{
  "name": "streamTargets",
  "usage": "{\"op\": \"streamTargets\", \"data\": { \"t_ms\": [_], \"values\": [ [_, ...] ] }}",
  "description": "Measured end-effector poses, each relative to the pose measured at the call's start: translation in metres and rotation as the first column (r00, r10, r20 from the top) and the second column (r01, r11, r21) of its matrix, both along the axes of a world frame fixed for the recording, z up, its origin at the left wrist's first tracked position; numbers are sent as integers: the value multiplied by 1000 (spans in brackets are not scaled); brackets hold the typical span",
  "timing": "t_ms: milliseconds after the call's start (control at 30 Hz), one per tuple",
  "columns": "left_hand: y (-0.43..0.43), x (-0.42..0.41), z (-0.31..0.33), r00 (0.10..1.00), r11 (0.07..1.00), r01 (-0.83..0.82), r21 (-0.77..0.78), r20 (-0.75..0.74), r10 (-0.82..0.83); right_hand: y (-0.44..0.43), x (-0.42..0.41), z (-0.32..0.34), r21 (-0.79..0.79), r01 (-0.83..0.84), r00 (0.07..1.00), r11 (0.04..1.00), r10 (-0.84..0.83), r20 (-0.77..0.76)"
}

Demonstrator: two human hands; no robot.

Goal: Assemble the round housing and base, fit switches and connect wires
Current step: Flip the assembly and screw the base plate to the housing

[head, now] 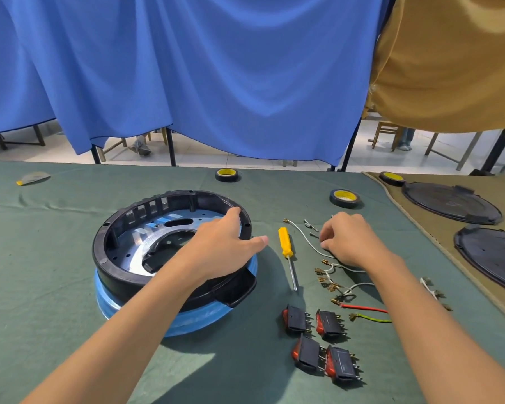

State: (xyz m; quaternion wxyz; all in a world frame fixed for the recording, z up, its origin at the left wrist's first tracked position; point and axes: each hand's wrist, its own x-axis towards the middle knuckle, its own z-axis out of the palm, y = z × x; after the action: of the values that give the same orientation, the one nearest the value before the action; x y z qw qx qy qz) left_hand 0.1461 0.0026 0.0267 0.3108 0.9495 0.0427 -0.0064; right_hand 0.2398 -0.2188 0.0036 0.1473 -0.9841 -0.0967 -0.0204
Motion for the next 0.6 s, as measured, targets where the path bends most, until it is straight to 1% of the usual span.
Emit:
{"op": "streamTargets", "data": {
  "t_ms": [100,167,200,267,333,400,467,500,600],
  "values": [
    [-1,-1,0,1000,1000,3,-14,-4,-3,4,-3,1,-49,9,1000,999,-8,4],
    [0,-1,0,1000,1000,0,-18,-6,0,8,-7,6,-14,-30,999,999,31,14],
    [0,-1,0,1000,1000,-1,-17,-7,1,10,-9,11,43,-73,997,996,71,38],
    [-1,0,0,1000,1000,0,-11,-6,0,20,-17,24,235,-178,982,956,157,106],
    [-1,0,-1,1000,1000,-5,-2,1,5,34,-28,37,430,-273,960,861,216,176],
    [-1,1,-2,1000,1000,-14,4,8,14,50,-38,43,523,-339,939,782,248,239],
    [-1,1,-2,1000,1000,-18,18,17,18,66,-44,41,554,-371,927,746,256,275],
    [-1,1,-3,1000,1000,-16,26,23,15,72,-46,38,553,-379,923,742,259,285],
    [-2,1,-3,999,999,-5,50,45,3,83,-47,32,498,-412,907,763,295,300]
  ]
}}
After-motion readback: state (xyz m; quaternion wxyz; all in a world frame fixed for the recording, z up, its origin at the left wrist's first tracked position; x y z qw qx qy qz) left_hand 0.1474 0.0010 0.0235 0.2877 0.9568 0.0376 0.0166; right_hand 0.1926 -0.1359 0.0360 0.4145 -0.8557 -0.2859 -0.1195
